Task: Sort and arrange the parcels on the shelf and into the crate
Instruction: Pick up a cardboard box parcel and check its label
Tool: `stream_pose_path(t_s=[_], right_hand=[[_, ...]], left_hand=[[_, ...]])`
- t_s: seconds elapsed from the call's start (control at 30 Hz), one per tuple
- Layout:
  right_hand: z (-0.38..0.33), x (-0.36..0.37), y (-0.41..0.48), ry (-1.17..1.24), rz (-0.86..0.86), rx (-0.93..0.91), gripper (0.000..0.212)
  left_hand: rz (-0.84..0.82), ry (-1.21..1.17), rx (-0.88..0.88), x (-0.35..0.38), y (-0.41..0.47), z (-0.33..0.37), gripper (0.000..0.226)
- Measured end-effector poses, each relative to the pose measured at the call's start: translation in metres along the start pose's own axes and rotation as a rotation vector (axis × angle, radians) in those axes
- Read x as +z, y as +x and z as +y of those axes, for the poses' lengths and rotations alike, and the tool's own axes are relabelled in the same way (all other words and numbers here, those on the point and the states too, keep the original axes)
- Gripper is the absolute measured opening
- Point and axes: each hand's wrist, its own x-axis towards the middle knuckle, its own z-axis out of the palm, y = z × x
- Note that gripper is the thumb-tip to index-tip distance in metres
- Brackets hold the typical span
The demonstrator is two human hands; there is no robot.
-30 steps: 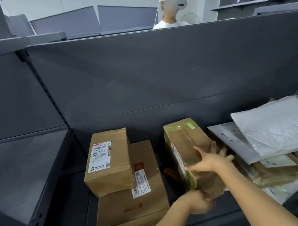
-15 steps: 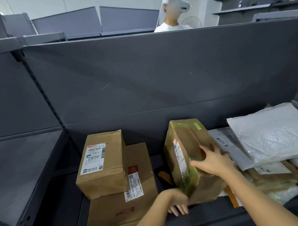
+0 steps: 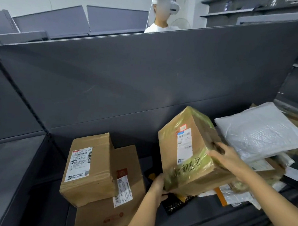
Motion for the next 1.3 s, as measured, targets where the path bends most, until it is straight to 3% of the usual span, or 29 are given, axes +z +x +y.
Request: stream_pose_path(t_s=[0.07,0.13,0.23,0.37,0.47,0.57,0.63,0.73,0.83,0.97,1.07,1.13,1.2,1.3], right_hand=[[0.005,-0.008,-0.007,0.106,-0.006,-0.03,0.081],[0.012,-0.015,-0.015,0.27,-0.031,-0.06,0.067],[0.024,-0.015,-0.022,0.455,-0.117,-0.16,0.05],[0.032,-0.006,-0.027,0.651,-0.22,-0.2,0.053],[0.03,-0.007,-0.029,0.801,-0.301,-0.121,0.053],[0.024,-0.007,-0.026,0.852,-0.343,-0.081,0.072],[0.019,-0.003,-0.023,0.816,-0.357,-0.03,0.072],[0.014,0.007,-0.022,0.817,-0.369,0.016,0.056],[0.002,0.017,-0.027,0.929,-0.263,-0.007,0.038],[-0.012,0.026,-0.028,0.985,-0.159,-0.094,0.043],[-0.025,0.02,-0.034,0.819,-0.171,-0.189,0.057],[-0.036,0.014,-0.037,0.731,-0.19,-0.251,0.064],[-0.048,0.006,-0.037,0.701,-0.17,-0.316,0.057],[-0.063,-0.005,-0.032,0.722,-0.204,-0.244,0.055]], left_hand=[[-0.016,-0.128,0.072,-0.008,0.001,0.007,0.042],[-0.073,-0.196,0.158,-0.014,0.001,0.015,0.045],[-0.186,-0.17,0.287,-0.022,-0.004,0.028,0.055],[-0.225,-0.123,0.375,-0.032,-0.017,0.04,0.057],[-0.224,-0.073,0.457,-0.039,-0.028,0.045,0.064],[-0.248,-0.016,0.59,-0.042,-0.041,0.049,0.067],[-0.253,0.03,0.699,-0.042,-0.049,0.054,0.064],[-0.232,0.109,0.821,-0.043,-0.059,0.064,0.072],[-0.197,0.193,0.904,-0.049,-0.066,0.075,0.074],[-0.185,0.215,0.927,-0.054,-0.076,0.086,0.075],[-0.186,0.161,0.887,-0.058,-0.08,0.088,0.068],[-0.188,0.115,0.824,-0.061,-0.08,0.085,0.062],[-0.163,0.076,0.74,-0.062,-0.082,0.082,0.056],[-0.145,0.072,0.622,-0.063,-0.085,0.081,0.059]])
